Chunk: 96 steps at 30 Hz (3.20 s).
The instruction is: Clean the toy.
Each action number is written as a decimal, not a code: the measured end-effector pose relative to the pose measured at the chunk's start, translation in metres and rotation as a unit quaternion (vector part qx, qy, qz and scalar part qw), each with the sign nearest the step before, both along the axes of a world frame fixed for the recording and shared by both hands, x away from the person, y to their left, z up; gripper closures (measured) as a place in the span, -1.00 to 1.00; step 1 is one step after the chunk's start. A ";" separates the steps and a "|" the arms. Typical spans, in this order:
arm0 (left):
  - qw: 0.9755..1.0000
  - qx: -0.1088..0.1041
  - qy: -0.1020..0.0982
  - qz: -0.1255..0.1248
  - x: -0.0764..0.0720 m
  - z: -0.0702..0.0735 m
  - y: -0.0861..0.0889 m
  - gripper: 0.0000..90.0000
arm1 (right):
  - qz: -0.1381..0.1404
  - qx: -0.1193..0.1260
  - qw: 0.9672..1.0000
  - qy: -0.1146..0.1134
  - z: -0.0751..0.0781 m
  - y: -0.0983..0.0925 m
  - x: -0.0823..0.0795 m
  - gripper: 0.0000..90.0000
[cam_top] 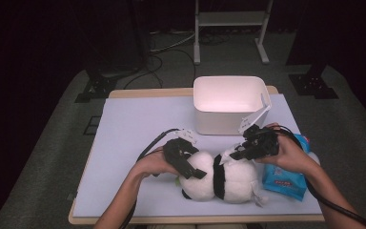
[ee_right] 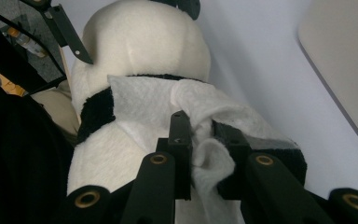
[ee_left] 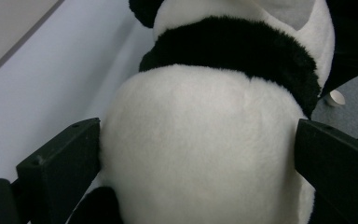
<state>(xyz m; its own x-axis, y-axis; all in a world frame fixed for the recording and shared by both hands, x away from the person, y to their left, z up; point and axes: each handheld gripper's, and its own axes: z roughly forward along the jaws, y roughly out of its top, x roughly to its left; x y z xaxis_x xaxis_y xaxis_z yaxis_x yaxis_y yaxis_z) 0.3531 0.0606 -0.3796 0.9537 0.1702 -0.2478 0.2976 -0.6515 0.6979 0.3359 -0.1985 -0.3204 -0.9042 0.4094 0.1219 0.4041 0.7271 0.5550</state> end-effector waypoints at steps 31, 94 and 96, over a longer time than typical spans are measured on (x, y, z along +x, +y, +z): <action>0.991 0.046 -0.125 0.010 0.013 0.041 0.010 -0.30 | -0.020 0.013 0.999 -0.031 0.027 0.007 0.031 0.73; 0.997 -0.014 -0.060 0.036 -0.016 0.004 0.039 -0.51 | 0.039 -0.002 0.999 -0.020 0.016 0.034 -0.002 0.73; 0.997 -0.013 -0.062 0.035 -0.016 0.004 0.039 -0.51 | 0.044 -0.007 0.999 -0.022 0.016 0.040 -0.001 0.73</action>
